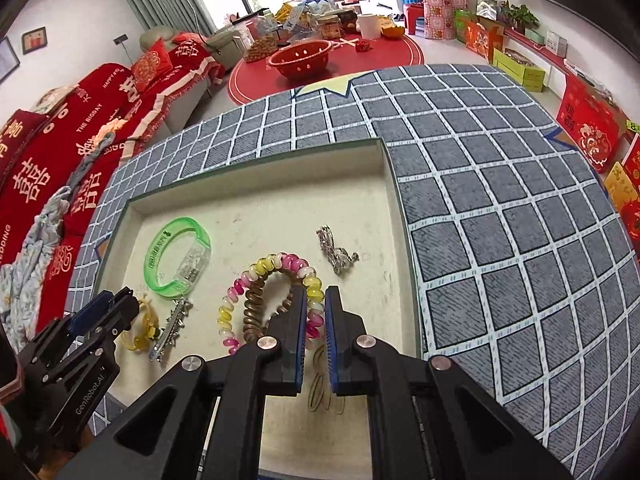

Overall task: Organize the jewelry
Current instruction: 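Lower the claw clip and beaded bracelet into the tray and open both tools, then move both tools back to the braided bracelet and pink heart charm, then grasp the braided brown bracelet with the left tool while the right tool grasps the heart charm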

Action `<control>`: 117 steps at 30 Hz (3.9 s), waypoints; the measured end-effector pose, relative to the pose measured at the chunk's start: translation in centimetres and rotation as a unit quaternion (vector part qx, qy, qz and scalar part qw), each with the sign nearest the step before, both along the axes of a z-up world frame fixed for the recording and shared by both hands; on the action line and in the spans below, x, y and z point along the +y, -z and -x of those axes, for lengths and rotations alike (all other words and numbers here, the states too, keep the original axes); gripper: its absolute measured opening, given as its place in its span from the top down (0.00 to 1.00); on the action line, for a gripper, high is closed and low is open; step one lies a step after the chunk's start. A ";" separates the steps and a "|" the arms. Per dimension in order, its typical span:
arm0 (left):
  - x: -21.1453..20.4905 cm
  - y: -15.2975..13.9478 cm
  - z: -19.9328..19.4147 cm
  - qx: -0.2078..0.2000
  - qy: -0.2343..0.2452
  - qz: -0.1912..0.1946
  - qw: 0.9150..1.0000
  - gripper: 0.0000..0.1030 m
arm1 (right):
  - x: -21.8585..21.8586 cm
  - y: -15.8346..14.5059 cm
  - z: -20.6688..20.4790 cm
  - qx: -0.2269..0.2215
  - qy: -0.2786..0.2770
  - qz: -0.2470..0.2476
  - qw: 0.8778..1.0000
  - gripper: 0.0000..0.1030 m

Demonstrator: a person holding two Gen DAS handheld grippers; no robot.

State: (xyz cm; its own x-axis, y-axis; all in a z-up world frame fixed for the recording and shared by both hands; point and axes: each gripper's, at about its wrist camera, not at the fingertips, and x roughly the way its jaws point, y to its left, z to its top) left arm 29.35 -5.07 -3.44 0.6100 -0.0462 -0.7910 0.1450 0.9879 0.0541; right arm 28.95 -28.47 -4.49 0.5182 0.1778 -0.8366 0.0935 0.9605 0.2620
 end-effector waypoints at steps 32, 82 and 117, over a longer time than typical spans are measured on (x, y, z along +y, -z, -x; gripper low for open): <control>-0.7 -0.8 1.2 -0.016 -0.002 -0.030 0.999 0.38 | 0.0 -1.2 1.5 -0.009 -0.009 -0.034 0.999 0.46; 0.8 -1.4 13.6 -0.004 0.062 0.005 0.998 0.00 | 0.1 -4.7 13.9 -0.035 -0.037 -0.067 0.996 0.00; -5.6 1.9 13.8 0.042 0.134 -0.001 0.990 0.00 | 4.1 1.7 23.9 -0.010 -0.082 0.075 0.994 0.15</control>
State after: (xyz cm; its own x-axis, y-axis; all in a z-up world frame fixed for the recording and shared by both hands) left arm 15.52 -10.72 -5.29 0.5078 -0.1947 -0.8392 0.4054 0.9135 0.0334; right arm 5.07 -24.37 -6.17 0.5096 0.1358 -0.8497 -0.0721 0.9907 0.1151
